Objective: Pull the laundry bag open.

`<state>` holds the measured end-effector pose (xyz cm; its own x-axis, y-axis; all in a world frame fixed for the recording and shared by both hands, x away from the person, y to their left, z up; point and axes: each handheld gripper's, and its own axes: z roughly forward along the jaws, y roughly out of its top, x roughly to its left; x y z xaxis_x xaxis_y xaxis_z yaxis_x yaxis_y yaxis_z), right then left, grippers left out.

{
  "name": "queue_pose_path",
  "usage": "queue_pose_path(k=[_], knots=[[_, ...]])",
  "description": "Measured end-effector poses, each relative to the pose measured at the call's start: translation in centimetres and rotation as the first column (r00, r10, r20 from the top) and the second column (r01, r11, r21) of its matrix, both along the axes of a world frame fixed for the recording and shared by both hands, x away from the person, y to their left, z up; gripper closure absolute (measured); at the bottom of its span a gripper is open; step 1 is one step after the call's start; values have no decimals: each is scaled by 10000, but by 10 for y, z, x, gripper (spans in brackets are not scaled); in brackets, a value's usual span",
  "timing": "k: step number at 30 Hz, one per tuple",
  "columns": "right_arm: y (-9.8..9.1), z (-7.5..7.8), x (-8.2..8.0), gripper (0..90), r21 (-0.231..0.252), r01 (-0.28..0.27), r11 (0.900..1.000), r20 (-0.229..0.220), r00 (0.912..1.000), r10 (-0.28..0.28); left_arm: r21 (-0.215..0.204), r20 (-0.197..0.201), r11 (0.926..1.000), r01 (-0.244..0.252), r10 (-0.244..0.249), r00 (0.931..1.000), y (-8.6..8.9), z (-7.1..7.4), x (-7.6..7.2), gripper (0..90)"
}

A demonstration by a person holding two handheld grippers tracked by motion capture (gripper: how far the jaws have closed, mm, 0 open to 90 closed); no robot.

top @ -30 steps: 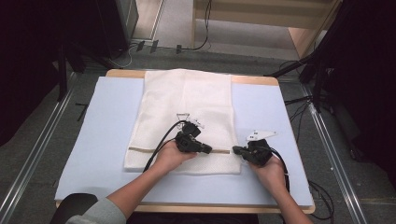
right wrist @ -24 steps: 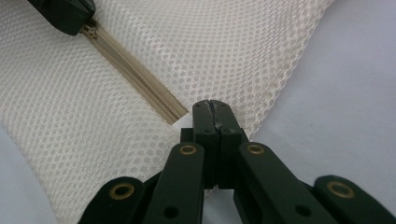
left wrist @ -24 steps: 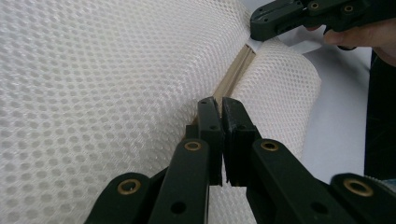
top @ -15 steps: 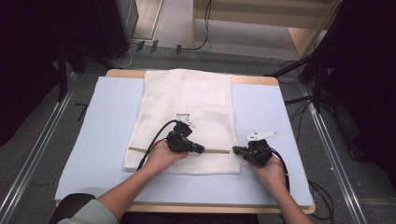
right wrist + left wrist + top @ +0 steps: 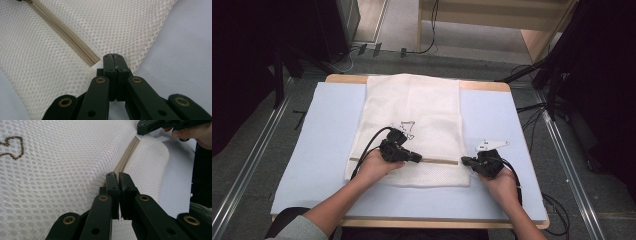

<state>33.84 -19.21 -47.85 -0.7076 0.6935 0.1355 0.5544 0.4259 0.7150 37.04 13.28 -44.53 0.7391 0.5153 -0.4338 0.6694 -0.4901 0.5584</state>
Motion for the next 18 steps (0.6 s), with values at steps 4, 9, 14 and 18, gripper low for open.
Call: queue_pose_path(k=[4, 9, 14, 18], knots=[[0, 0, 0, 900, 18, 75, 10000, -85, 9999, -75, -1, -59, 10000, -31, 31, 10000, 6, 2, 0, 889], [0, 0, 0, 900, 23, 20, 10000, -37, 10000, -20, -9, -132, 9999, -109, 109, 9999, 11, 2, 0, 889], [0, 0, 0, 900, 26, 79, 10000, -107, 9999, -78, -65, -97, 9999, -97, 96, 9999, 22, 4, -1, 888], [-1, 0, 0, 900, 78, 76, 9999, -155, 9999, -75, -79, -78, 9998, -160, 160, 9998, 27, 6, -2, 889]])
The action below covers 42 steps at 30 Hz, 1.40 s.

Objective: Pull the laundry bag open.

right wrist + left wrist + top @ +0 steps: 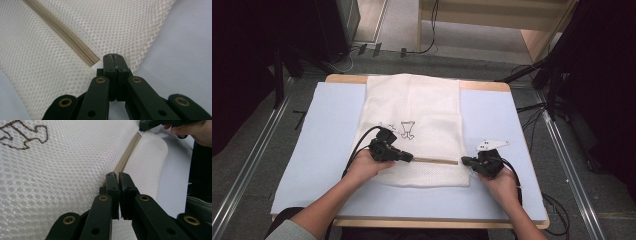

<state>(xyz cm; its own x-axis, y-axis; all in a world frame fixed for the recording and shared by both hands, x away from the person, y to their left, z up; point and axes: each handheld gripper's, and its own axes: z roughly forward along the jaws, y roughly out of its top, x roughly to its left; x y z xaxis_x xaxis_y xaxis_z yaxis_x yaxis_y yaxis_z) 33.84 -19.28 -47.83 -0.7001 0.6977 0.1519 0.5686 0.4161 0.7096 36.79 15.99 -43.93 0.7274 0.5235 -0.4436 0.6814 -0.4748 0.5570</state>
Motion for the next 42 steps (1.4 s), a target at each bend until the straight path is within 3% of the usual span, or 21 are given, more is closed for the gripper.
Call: queue_pose_path(k=[8, 11, 15, 21, 23, 34, 42], knots=[[0, 0, 0, 900, -2, 16, 10000, 38, 10000, -16, 70, -96, 10000, -17, 17, 10000, 3, 1, 1, 889], [0, 0, 0, 900, -1, -1, 10000, 60, 10000, 1, -37, -166, 9997, -226, 226, 9996, 10, 2, 3, 888], [0, 0, 0, 900, 2, 14, 10000, 38, 10000, -14, 30, -3, 9998, -193, 193, 9998, 13, 4, 0, 888], [0, 0, 0, 900, -16, -18, 10000, 77, 10000, 18, -118, -205, 9996, -248, 246, 9995, 19, 6, 0, 888], [0, 0, 0, 900, -49, -28, 10000, 106, 9999, 28, -15, -87, 9997, -228, 228, 9997, 20, 7, 0, 888], [1, 0, -1, 900, -83, -42, 10000, 133, 9999, 43, -113, -258, 9994, -324, 321, 9992, 37, 8, -2, 888], [1, 0, -1, 900, -103, -50, 9999, 184, 9998, 52, 74, -369, 9994, -334, 336, 9988, 40, 7, -1, 889]])
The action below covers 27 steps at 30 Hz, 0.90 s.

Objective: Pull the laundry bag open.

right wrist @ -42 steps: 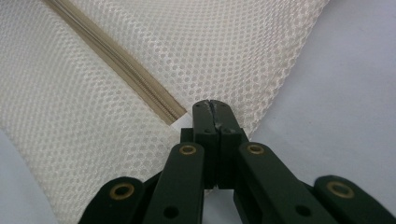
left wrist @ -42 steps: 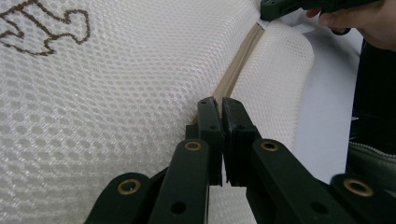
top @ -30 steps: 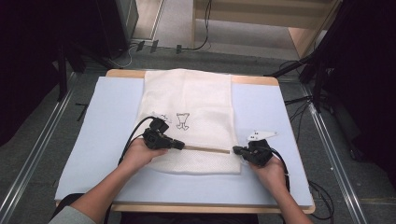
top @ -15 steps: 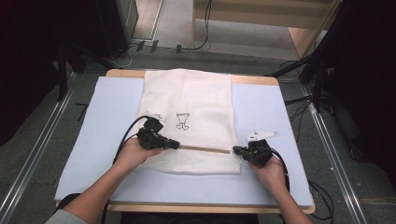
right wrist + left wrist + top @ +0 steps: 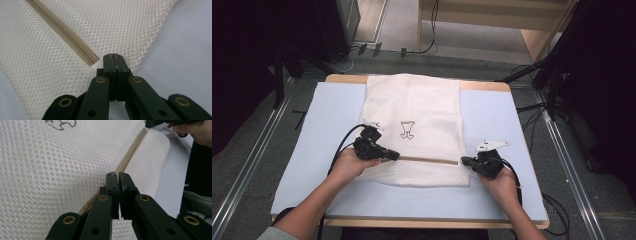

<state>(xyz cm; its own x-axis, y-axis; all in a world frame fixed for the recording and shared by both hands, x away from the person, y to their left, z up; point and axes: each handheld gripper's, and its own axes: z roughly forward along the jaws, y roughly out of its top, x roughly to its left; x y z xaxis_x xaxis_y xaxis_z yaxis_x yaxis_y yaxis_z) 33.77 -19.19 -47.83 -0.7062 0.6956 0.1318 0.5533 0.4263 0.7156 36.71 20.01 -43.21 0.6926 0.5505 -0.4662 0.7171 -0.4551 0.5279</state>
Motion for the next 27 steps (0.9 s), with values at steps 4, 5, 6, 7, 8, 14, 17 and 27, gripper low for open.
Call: queue_pose_path(k=[4, 5, 6, 7, 8, 14, 17, 27], knots=[[0, 0, 0, 900, 8, 22, 10000, -21, 10000, -22, -40, -27, 9997, -250, 250, 9997, 11, 1, 0, 889], [0, 0, 0, 900, -4, 28, 10000, -19, 10000, -28, 8, -28, 9997, -226, 226, 9997, 14, 1, 0, 889], [0, 0, 0, 900, 7, 29, 10000, -37, 10000, -29, 83, -55, 9993, -376, 376, 9993, 19, 0, 0, 888], [-1, 0, 0, 900, 13, 20, 10000, -40, 10000, -19, 28, -110, 9990, -445, 446, 9989, 24, -1, -1, 889], [0, 0, 0, 900, 16, 34, 10000, -55, 10000, -34, 32, -149, 9989, -468, 468, 9988, 28, -1, -1, 888], [0, 0, 0, 900, -3, 9, 10000, -42, 10000, -9, -4, -49, 9972, -754, 754, 9971, 47, 1, -3, 887], [-1, 0, 0, 900, 21, -21, 10000, -35, 10000, 21, 10, -69, 9968, -797, 797, 9968, 51, 1, -4, 887], [-1, 0, 0, 900, 41, -35, 10000, -46, 10000, 36, -148, -30, 9946, -1024, 1023, 9947, 66, 4, -7, 887]])
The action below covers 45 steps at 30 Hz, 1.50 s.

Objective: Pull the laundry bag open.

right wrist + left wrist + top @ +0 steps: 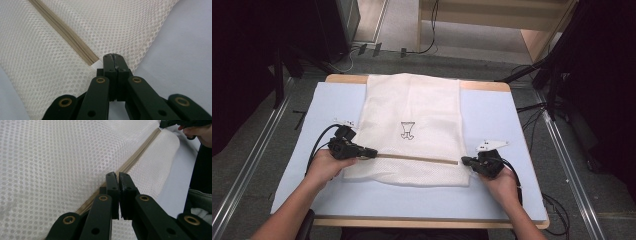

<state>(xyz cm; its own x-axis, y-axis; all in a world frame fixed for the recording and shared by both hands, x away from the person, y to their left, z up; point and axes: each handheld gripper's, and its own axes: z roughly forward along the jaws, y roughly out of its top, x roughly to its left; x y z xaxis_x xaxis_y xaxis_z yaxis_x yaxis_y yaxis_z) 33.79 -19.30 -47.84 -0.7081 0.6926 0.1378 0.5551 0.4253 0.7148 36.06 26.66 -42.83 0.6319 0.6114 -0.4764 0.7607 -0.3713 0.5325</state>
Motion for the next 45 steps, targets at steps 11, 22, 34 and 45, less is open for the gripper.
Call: queue_pose_path(k=[11, 22, 34, 45], knots=[[0, 0, 0, 900, 2, -26, 10000, 8, 10000, 26, -37, 109, 9997, -254, 254, 9996, 17, 1, -5, 887], [0, 0, 0, 900, 9, -29, 10000, 3, 10000, 29, 177, 228, 9994, -290, 286, 9993, 19, 3, -6, 887], [-1, 0, 1, 900, 94, -3, 10000, -35, 10000, 3, 345, 179, 9936, -1072, 1067, 9941, 44, 3, -10, 887], [-1, 0, 1, 900, 81, -24, 10000, -74, 10000, 24, 363, 202, 9810, -1905, 1899, 9816, 90, -3, -21, 887]])
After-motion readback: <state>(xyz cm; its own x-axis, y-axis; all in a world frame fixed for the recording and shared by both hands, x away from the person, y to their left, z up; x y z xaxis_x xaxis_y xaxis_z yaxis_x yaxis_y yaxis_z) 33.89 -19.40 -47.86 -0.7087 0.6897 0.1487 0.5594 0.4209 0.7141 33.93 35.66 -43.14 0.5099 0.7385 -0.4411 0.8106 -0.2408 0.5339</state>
